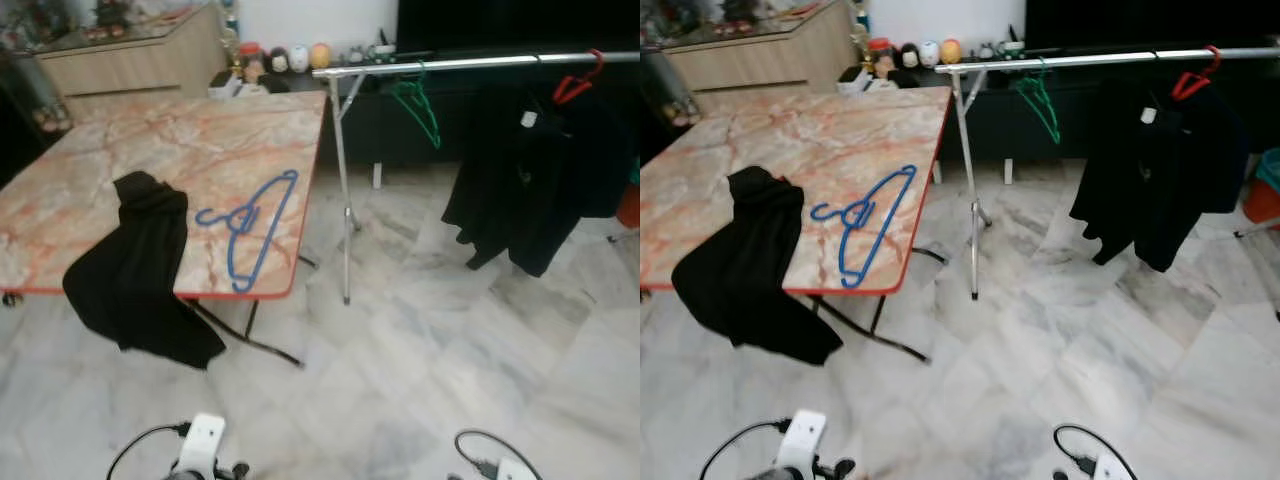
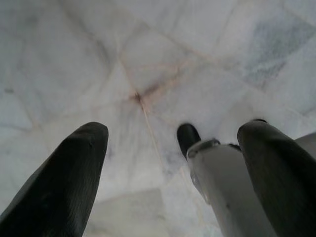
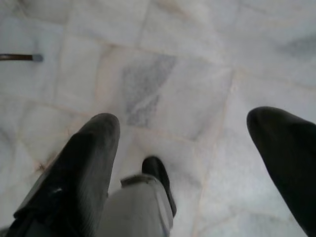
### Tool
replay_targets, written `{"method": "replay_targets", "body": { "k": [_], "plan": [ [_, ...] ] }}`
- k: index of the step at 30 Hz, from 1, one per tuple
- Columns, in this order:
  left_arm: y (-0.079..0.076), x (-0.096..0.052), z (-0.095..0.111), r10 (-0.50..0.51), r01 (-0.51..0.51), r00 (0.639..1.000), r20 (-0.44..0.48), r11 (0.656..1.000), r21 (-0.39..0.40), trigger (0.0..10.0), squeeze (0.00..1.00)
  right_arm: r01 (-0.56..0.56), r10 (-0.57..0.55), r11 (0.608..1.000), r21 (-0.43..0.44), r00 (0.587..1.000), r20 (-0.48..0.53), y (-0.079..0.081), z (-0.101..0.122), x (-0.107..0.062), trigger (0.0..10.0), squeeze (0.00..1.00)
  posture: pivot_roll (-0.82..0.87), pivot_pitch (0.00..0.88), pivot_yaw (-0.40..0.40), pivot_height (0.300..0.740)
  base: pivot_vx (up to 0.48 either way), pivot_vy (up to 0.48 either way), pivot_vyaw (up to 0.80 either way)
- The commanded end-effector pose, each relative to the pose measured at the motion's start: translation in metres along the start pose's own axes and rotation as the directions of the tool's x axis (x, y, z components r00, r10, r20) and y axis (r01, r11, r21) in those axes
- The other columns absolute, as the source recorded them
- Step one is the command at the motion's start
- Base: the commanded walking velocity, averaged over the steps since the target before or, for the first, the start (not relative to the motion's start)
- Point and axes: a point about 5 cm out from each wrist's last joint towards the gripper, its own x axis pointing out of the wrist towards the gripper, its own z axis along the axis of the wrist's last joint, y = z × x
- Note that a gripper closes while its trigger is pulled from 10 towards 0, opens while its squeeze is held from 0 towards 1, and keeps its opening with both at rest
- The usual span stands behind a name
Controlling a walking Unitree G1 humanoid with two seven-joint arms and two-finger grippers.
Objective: Hang hanger
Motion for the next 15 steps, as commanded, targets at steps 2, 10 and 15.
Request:
{"method": "replay_targets", "body": {
  "k": [2, 10, 15],
  "plan": [
    [-0.002, 0.0006, 0.0008, -0.01, 0.01, 1.0, -0.005, 1.0, 0.019, 10.0, 0.0, -0.022, 0.022, 1.0, -0.009, 1.0, 0.004, 0.0055, 0.0008, 0.0005, 10.0, 0.0, -0.03, 0.0, 0.078, 0.74, 0.0, -0.304, 0.0],
    [-0.0043, 0.0017, 0.0035, -0.005, 0.005, 1.0, 0.005, 1.0, -0.005, 10.0, 0.0, -0.032, 0.032, 0.999, -0.024, 0.999, 0.018, 0.0072, 0.008, 0.0028, 10.0, 0.0, 0.0, 0.0, 0.051, 0.74, 0.0, -0.3, 0.0],
    [-0.0055, 0.0016, 0.0023, -0.006, 0.006, 1.0, 0.005, 1.0, -0.012, 10.0, 0.0, -0.028, 0.028, 0.999, -0.025, 0.999, 0.018, 0.0056, 0.0086, 0.0029, 10.0, 0.0, 0.0, 0.0, 0.046, 0.74, 0.0, -0.299, 0.0]
  ]
}}
